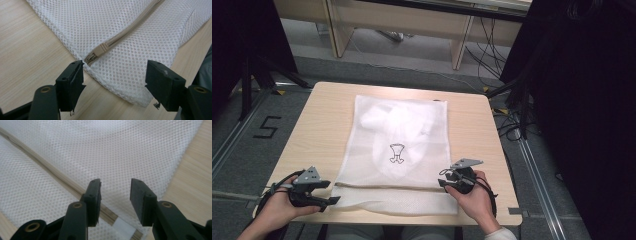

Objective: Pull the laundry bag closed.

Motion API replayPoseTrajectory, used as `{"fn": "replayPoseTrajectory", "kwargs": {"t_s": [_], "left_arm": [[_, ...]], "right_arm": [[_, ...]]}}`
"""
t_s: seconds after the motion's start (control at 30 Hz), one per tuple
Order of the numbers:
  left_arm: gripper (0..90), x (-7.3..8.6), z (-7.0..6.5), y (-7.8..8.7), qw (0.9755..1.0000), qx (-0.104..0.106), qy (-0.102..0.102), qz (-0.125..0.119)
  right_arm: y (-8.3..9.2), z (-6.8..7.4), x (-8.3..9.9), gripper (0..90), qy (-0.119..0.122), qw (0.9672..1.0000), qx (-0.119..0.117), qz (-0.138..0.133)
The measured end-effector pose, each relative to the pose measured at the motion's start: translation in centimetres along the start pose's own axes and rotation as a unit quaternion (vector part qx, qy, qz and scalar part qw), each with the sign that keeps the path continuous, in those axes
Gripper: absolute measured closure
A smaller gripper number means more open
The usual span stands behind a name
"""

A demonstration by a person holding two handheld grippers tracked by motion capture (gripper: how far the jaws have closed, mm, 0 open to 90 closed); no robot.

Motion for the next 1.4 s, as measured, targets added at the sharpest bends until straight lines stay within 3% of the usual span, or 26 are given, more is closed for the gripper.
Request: {"fn": "replayPoseTrajectory", "kwargs": {"t_s": [0.03,0.1,0.13,0.2,0.27,0.33,0.37,0.47,0.53,0.57,0.6,0.67,0.7,0.73,0.77,1.0,1.07,1.2,1.3,1.4], "left_arm": [[30.6,0.0,0.0,0.0,1.0000,-0.001,-0.003,0.004],[30.6,0.1,0.0,0.1,1.0000,0.002,-0.005,0.005],[30.6,0.1,0.0,0.1,1.0000,0.002,-0.006,0.005],[30.6,0.1,0.0,0.1,1.0000,0.004,-0.003,0.007],[31.0,0.1,0.0,0.1,1.0000,0.006,-0.001,0.006],[31.1,0.1,0.0,0.1,1.0000,0.008,0.000,0.005],[31.1,0.1,-0.1,0.0,0.9999,0.009,0.004,0.003],[31.1,0.1,-0.1,0.1,0.9999,0.013,-0.002,0.003],[31.1,0.1,-0.2,0.0,0.9999,0.011,0.007,0.004],[31.1,0.1,-0.4,0.1,0.9998,0.012,0.012,0.001],[30.7,0.0,-0.4,0.0,0.9999,0.013,0.007,-0.001],[30.5,0.2,-0.2,0.0,0.9998,0.015,-0.006,0.010],[30.4,0.2,-0.3,0.0,0.9999,0.012,-0.001,0.012],[30.4,0.2,-0.3,-0.1,0.9999,0.015,0.001,0.008],[30.4,0.2,-0.2,-0.1,0.9998,0.012,0.006,0.014],[30.3,0.2,-0.2,0.0,0.9998,0.015,0.002,0.011],[30.3,0.2,-0.2,0.0,0.9998,0.016,0.003,0.010],[30.2,0.1,-0.2,0.0,0.9998,0.017,0.004,0.008],[30.2,0.1,-0.3,0.0,0.9997,0.018,0.017,0.001],[30.2,0.1,-0.4,0.0,0.9995,0.019,0.023,0.005]], "right_arm": [[0.1,0.0,-0.1,61.3,0.017,0.9998,-0.001,0.012],[0.1,0.2,-0.2,61.3,0.010,0.9999,-0.001,0.010],[-0.3,0.7,-0.3,60.5,0.026,0.9996,-0.006,0.011],[-0.3,1.0,-0.4,60.3,0.031,0.9992,-0.016,0.021],[-1.3,1.7,-1.1,60.4,0.073,0.9969,-0.028,0.009],[-1.6,2.2,-1.7,60.2,0.086,0.9953,-0.040,0.021],[-2.1,2.4,-1.8,60.1,0.087,0.9955,-0.038,0.002],[-2.6,3.3,-2.3,60.1,0.086,0.9946,-0.050,0.028],[-3.1,3.6,-2.4,60.1,0.087,0.9950,-0.047,0.015],[-3.0,3.9,-2.6,60.1,0.088,0.9944,-0.052,0.027],[-3.5,4.4,-3.0,60.1,0.091,0.9940,-0.056,0.020],[-3.5,4.5,-3.2,60.0,0.100,0.9924,-0.064,0.031],[-3.9,4.8,-3.4,60.1,0.098,0.9930,-0.063,0.019],[-4.0,5.1,-3.6,60.2,0.098,0.9926,-0.066,0.028],[-4.6,5.8,-4.1,60.8,0.112,0.9901,-0.081,0.024],[-5.7,7.5,-5.0,62.3,0.124,0.9884,-0.083,0.027],[-6.2,8.1,-5.6,62.5,0.141,0.9856,-0.089,0.030],[-6.8,8.7,-6.3,62.8,0.147,0.9849,-0.090,0.014],[-7.3,9.4,-6.9,57.0,0.148,0.9852,-0.086,0.012],[-7.7,9.7,-7.4,56.0,0.161,0.9832,-0.085,0.010]]}}
Point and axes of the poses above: each handheld gripper's, and its own axes: y roughly backward along the jaws, x roughly out of its underside, z roughly to its left, the point moved 4 cm from there along -y, roughly forward along the jaws, and after that the axes turned 14 degrees about -x, right-handed, at the moved point
